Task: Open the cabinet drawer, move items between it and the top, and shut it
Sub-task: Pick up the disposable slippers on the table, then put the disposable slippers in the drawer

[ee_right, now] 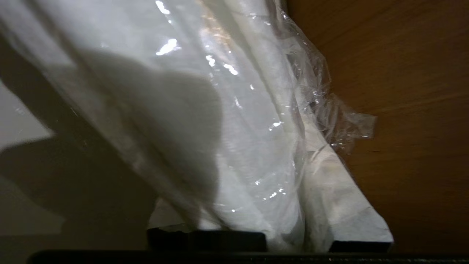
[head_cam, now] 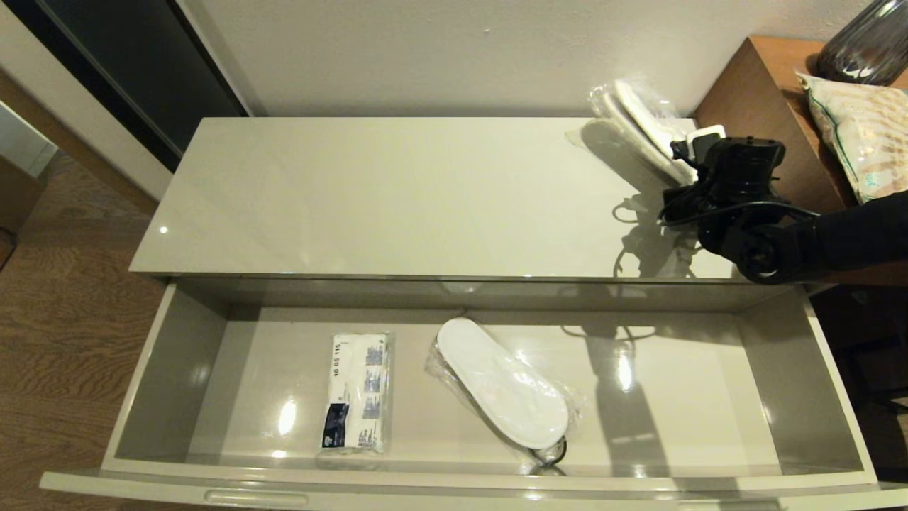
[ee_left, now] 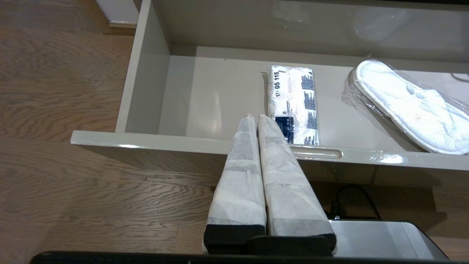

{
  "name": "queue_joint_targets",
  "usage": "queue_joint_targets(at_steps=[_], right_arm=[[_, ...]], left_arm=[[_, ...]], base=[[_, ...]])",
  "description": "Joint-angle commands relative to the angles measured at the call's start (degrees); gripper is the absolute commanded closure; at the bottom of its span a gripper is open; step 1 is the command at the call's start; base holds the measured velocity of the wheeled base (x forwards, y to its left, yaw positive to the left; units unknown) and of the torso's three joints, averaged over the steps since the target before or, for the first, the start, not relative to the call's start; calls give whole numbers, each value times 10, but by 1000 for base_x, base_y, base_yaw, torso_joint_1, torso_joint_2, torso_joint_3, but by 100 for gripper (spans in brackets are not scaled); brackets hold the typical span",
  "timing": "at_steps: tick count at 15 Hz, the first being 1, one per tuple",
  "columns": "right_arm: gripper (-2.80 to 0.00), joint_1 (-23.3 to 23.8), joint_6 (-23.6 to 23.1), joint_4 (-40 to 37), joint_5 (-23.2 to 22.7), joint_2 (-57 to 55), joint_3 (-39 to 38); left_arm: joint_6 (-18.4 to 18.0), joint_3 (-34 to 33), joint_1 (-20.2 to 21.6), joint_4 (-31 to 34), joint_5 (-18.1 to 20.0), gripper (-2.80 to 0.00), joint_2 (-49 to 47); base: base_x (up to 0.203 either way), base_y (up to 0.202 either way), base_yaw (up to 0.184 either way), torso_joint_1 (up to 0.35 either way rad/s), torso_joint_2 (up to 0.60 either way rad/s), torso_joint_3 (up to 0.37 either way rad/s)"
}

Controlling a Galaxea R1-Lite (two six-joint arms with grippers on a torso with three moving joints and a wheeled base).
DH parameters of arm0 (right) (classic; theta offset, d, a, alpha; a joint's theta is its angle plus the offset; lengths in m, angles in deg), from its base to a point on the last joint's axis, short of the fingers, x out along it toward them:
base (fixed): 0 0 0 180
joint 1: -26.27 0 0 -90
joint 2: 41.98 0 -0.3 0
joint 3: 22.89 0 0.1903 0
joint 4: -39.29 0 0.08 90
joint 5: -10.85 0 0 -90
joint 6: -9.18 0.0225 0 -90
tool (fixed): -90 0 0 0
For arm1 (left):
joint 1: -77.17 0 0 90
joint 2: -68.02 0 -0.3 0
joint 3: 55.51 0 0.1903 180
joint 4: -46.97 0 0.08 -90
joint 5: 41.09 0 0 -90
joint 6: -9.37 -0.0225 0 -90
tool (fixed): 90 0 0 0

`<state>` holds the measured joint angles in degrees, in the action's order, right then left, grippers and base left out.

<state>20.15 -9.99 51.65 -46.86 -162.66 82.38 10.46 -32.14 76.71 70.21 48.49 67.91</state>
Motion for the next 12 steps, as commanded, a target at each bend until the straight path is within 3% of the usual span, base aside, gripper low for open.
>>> queue_joint_targets(at_steps=[1,7,12], right_arm=[[0,-9,-1,-5,0,74,-25],[0,-46,5,-127,-5,262,-154],[0,-100,20,-284,-7,421,-269]], left_arm=[[1,0,0,0,0,0,0],[1,0,0,0,0,0,0],[1,0,0,0,0,0,0]], base=[[0,0,0,0,0,0],[0,0,0,0,0,0],[0,0,0,0,0,0]])
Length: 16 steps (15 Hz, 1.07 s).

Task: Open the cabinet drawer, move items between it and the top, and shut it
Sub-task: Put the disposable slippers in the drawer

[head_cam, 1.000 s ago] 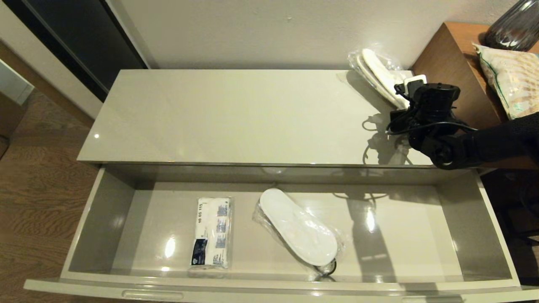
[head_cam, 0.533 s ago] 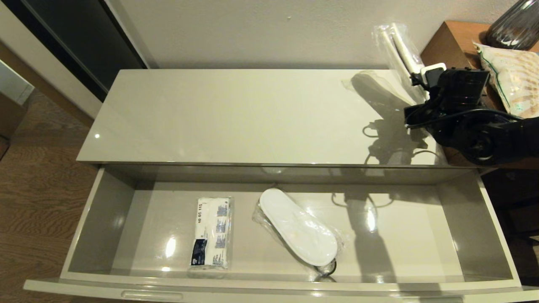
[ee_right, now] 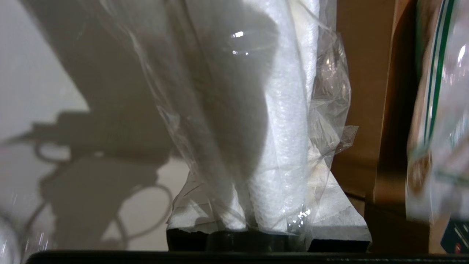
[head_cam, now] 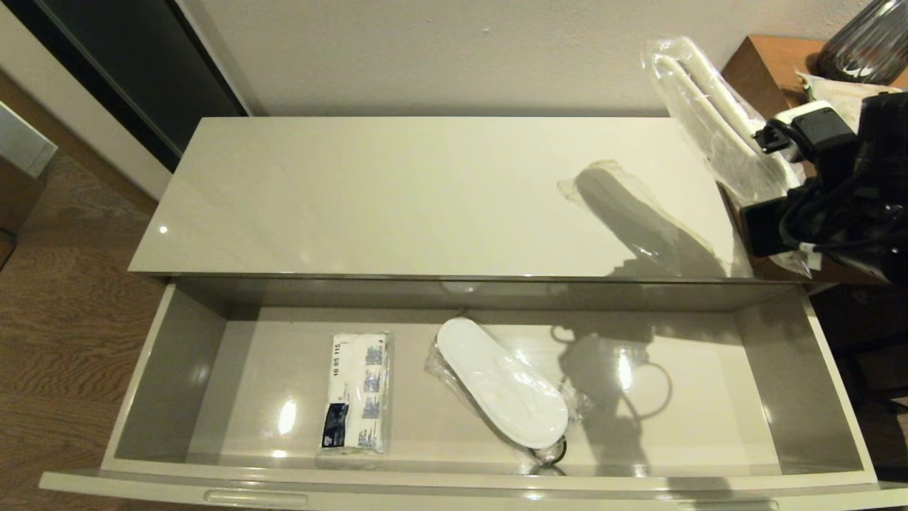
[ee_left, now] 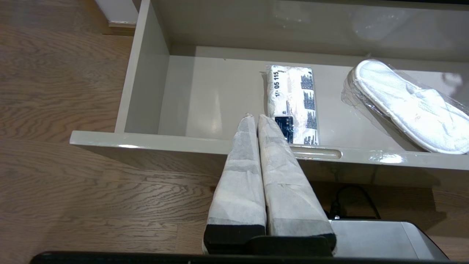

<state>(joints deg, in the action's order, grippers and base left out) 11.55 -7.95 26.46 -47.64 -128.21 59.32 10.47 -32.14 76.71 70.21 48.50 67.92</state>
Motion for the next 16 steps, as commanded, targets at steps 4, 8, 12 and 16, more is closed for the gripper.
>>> queue_joint_targets(at_steps=[4,8,12,16], right_arm=[[0,-21,-17,-131,-30,171,-144],[0,-21,-35,-176,-70,204,-247],[0,-22,-34,-172,-81,196,-377],[0,-20,-23,-148,-120,124,-420]], left_arm=[[0,0,0,0,0,0,0],[0,0,0,0,0,0,0],[0,0,0,0,0,0,0],[0,0,0,0,0,0,0]], base=[[0,0,0,0,0,0],[0,0,0,0,0,0],[0,0,0,0,0,0],[0,0,0,0,0,0]])
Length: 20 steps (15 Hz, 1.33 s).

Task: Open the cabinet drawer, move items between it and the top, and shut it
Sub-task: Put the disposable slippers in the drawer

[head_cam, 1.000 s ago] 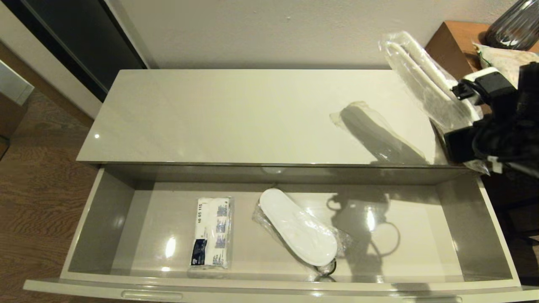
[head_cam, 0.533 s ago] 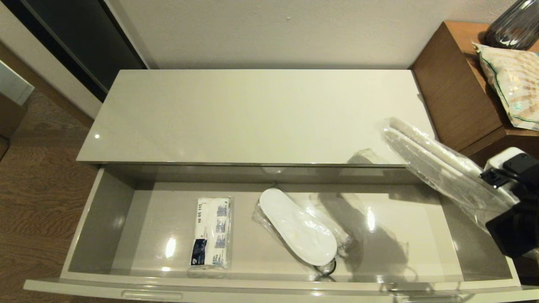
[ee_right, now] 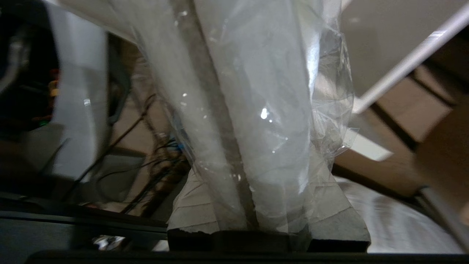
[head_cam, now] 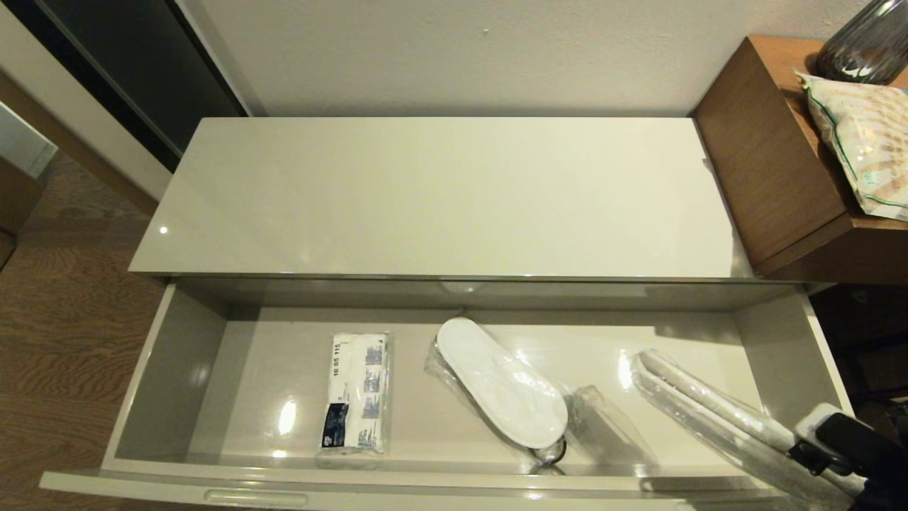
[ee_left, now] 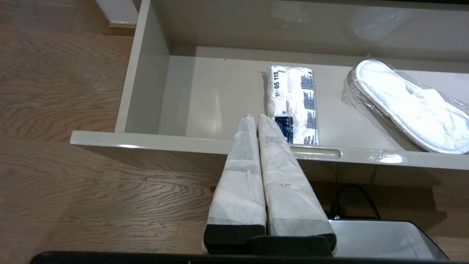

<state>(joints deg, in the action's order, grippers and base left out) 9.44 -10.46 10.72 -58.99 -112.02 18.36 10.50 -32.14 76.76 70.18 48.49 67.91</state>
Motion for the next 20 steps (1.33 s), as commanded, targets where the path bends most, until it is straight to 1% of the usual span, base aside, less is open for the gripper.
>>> queue_joint_targets(at_steps=[1,2,4,8,9,10,12,13,18,19,20], right_arm=[[0,1,18,39,-13,-77,-9],[0,1,35,82,-17,-124,-8],[0,3,62,205,-19,-227,-5],[0,4,84,475,9,-434,-10],[0,4,86,549,12,-474,-17],[0,5,89,641,15,-502,-27],[0,5,89,756,19,-531,-46],[0,5,88,794,21,-541,-46],[0,5,83,815,57,-540,-50],[-280,5,83,817,58,-542,-50],[-280,5,83,817,57,-543,-51]], left_arm=[[0,0,0,0,0,0,0],[0,0,0,0,0,0,0],[0,0,0,0,0,0,0],[0,0,0,0,0,0,0],[0,0,0,0,0,0,0],[0,0,0,0,0,0,0],[0,0,0,0,0,0,0],[0,0,0,0,0,0,0],[0,0,0,0,0,0,0],[0,0,0,0,0,0,0],[0,0,0,0,0,0,0]], base=[[0,0,0,0,0,0],[0,0,0,0,0,0],[0,0,0,0,0,0],[0,0,0,0,0,0],[0,0,0,0,0,0],[0,0,0,0,0,0],[0,0,0,0,0,0],[0,0,0,0,0,0],[0,0,0,0,0,0],[0,0,0,0,0,0],[0,0,0,0,0,0]])
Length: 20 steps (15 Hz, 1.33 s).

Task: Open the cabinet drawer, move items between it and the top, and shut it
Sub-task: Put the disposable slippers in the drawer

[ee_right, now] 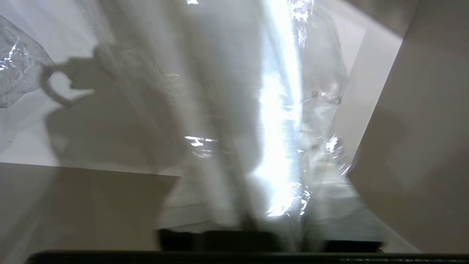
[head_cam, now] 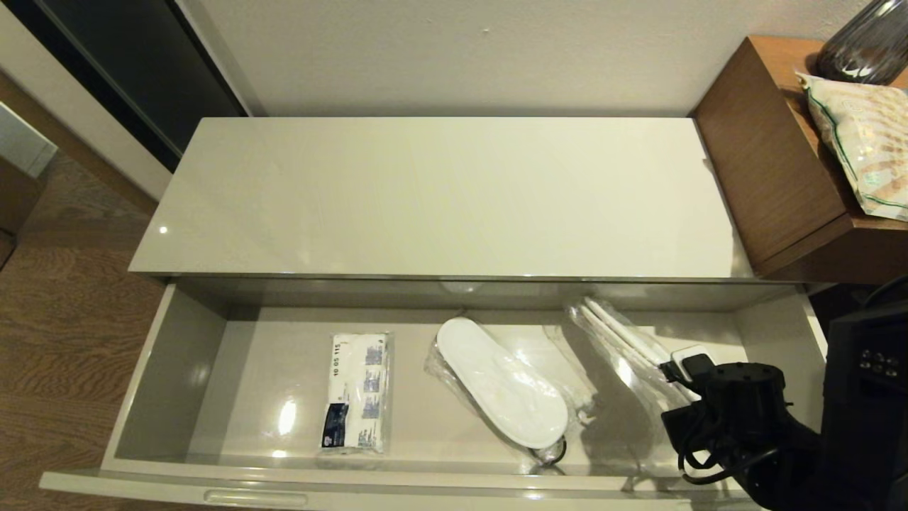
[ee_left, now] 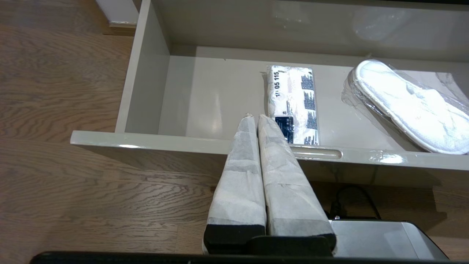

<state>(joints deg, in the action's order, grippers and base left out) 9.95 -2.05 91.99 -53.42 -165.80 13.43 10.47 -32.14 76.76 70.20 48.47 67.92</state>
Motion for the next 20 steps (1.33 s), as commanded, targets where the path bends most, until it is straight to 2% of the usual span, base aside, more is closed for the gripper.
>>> queue_joint_targets(at_steps=[1,6,10,12,14,16,17,19,20], right_arm=[[-280,0,2,5,1,-12,-3],[-280,0,3,6,2,11,-14],[-280,-1,-1,-20,-3,126,-64],[-280,-1,-3,-58,-7,199,-79],[-280,-1,-5,-131,-8,273,-65],[-280,0,-5,-252,-7,352,-20],[-280,0,0,-322,-6,386,24],[-280,2,29,-530,-7,458,112],[0,2,51,-626,-10,493,141]], left_arm=[[0,0,0,0,1,0,0],[0,0,0,0,0,0,0],[0,0,0,0,0,0,0],[0,0,0,0,0,0,0],[0,0,0,0,1,0,0],[0,0,0,0,0,0,0],[0,0,0,0,0,0,0],[0,0,0,0,0,0,0],[0,0,0,0,0,0,0]], base=[[0,0,0,0,0,0],[0,0,0,0,0,0],[0,0,0,0,0,0],[0,0,0,0,0,0],[0,0,0,0,0,0],[0,0,0,0,0,0],[0,0,0,0,0,0],[0,0,0,0,0,0],[0,0,0,0,0,0]])
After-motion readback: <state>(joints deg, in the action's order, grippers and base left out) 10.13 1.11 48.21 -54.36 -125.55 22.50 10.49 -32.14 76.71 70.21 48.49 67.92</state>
